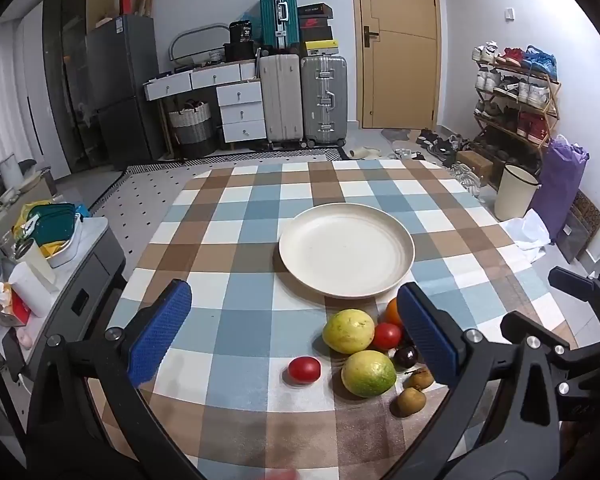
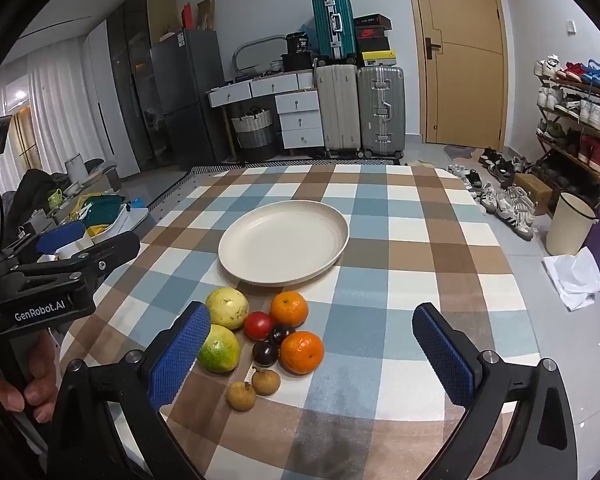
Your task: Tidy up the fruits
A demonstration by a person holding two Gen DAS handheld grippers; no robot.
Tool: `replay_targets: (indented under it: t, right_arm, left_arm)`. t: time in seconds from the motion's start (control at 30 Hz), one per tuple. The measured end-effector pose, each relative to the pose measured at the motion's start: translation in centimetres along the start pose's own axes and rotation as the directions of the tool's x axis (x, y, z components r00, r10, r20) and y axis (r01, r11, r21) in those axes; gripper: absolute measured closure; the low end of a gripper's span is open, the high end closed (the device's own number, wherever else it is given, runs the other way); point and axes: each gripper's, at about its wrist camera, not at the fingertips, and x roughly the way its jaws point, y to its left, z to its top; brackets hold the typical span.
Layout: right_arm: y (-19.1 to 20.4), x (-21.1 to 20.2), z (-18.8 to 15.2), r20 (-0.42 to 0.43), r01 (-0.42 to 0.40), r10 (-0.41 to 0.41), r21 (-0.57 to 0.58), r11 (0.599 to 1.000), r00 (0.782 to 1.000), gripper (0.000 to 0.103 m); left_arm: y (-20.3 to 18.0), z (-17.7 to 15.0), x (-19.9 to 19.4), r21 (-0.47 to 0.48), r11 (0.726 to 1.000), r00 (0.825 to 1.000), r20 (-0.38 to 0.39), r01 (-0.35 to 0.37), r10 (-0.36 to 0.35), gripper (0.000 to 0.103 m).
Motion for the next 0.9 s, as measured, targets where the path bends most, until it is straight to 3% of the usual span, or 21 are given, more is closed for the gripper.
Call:
replay_targets:
  t: [0.13, 0.9]
  right_arm:
    - [0.0, 0.0, 0.0, -0.001, -0.003, 0.003, 0.004, 1.000, 1.000, 0.000]
    - [0.1, 0.3, 0.1, -0.004, -0.007, 0.007, 0.002, 1.000, 1.000, 0.000]
  left_arm:
    - [0.2, 0.2, 0.4, -0.018, 1.000, 0.999, -0.036, 0.015, -0.015, 0.001]
    - [0.9, 1.1, -0.2, -0.022, 1.000, 1.000, -0.014, 0.017, -0.017, 0.001]
